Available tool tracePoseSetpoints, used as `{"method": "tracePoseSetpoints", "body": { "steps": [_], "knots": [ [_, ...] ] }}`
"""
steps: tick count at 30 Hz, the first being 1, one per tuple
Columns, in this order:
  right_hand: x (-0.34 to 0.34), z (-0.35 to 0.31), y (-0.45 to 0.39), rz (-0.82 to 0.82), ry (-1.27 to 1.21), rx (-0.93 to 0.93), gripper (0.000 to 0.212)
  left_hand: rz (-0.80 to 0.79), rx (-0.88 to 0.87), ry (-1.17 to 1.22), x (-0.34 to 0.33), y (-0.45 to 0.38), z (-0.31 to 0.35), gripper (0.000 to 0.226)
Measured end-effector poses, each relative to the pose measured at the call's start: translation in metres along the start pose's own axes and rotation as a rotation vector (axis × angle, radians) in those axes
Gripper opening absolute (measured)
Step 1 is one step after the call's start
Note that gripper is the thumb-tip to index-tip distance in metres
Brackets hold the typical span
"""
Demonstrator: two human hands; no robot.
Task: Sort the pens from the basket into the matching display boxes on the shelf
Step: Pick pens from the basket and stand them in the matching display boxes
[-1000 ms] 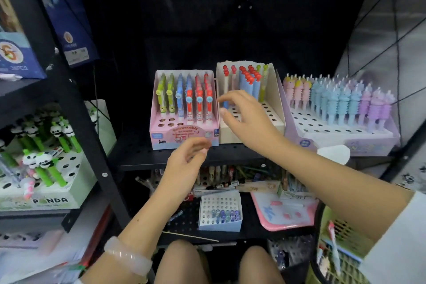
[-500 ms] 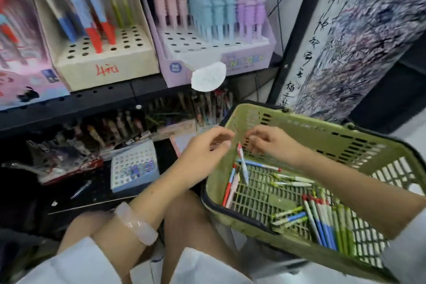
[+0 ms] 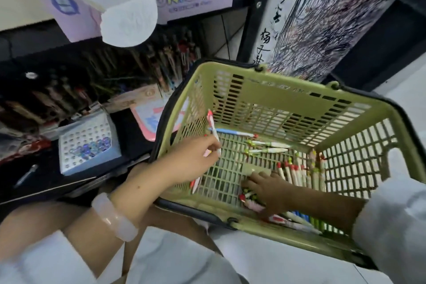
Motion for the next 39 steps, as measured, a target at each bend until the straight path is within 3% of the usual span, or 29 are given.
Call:
{"method": "tracePoseSetpoints", "body": {
  "steps": [5,14,19,23,29,33,36,39],
  "knots": [
    [-0.016,0.000,0.004,0.183,0.041,-0.082,0.061,0.031,0.048,0.023,0.001,-0.001,-0.005,0.024],
    [-0.030,0.002,0.001,0.055,0.094,-0.056,0.054,0.027,0.085,0.081,0.001,0.004,-0.008,0.025],
    [-0.018,0.010,0.008,0.109,0.048,-0.012,0.037,0.020,0.080,0.093,0.001,0.005,-0.007,0.025],
    [0.007,0.011,0.009,0.204,-0.269,-0.016,0.031,0.006,0.079,0.107,0.001,0.005,-0.007,0.025],
    [0.120,0.023,0.023,0.773,-1.142,-0.175,0.018,-0.042,0.071,0.186,0.001,0.005,-0.003,0.033],
    [0.193,0.004,0.032,0.959,-1.800,0.079,0.016,-0.122,0.072,0.486,0.002,0.012,0.009,0.062],
    [0.234,-0.025,0.036,0.936,-2.003,0.291,0.017,-0.173,0.013,0.740,0.007,0.020,0.024,0.036],
    [0.262,-0.045,0.041,0.950,-1.979,0.352,0.016,-0.199,-0.079,1.037,0.019,0.032,0.034,0.011]
  ]
}}
Point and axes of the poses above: each hand's wrist, its own y-axis away from the middle knuckle, its own x-axis out of the back of the hand, z = x × y, the point moved 8 cm from there along -y, towards the middle knuckle, and after that the axes turned 10 degrees about x, right-handed, at the moved point
